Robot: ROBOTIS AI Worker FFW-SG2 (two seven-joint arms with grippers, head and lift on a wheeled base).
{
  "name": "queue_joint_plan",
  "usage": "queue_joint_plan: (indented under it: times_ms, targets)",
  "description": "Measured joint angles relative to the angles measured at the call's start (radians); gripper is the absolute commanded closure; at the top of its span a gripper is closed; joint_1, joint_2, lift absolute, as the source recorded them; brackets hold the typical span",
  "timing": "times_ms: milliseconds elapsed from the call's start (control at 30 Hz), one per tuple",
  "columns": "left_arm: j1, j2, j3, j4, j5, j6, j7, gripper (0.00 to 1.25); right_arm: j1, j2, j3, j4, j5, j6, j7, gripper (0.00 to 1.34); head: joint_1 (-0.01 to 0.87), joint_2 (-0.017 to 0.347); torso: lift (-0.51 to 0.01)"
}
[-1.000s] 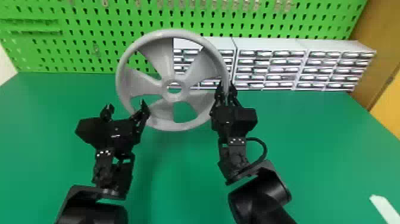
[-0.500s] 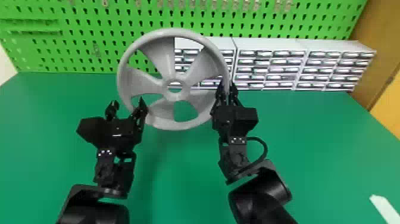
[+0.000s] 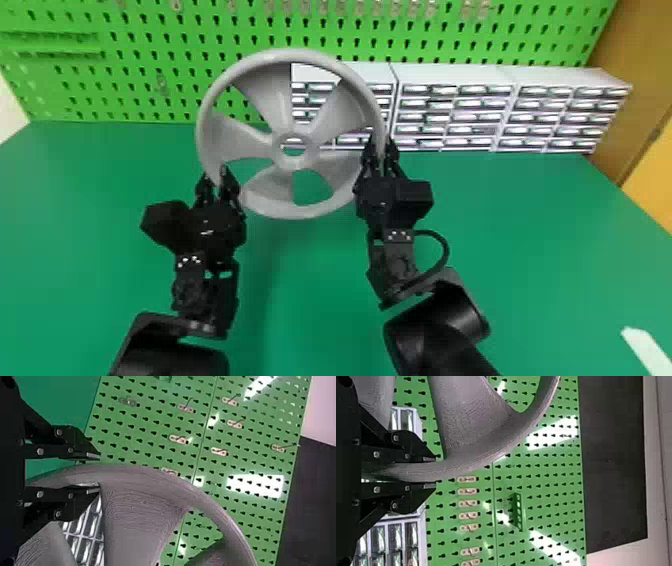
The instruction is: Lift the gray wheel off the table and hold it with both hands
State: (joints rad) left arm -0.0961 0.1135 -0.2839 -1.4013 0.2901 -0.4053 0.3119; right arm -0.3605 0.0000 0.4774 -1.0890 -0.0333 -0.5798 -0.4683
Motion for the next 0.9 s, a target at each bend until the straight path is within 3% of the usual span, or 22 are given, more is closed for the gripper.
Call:
queue_joint_plan:
  times_ms: [900]
  targets:
    - [-0.011,0.0,-0.018,-0.013,-0.017,-0.001,0.064,0.99,0.004,0.0,-0.002,0.007,0.014,-0.012,-0.001,1.25,0.711,0.015,-0.098]
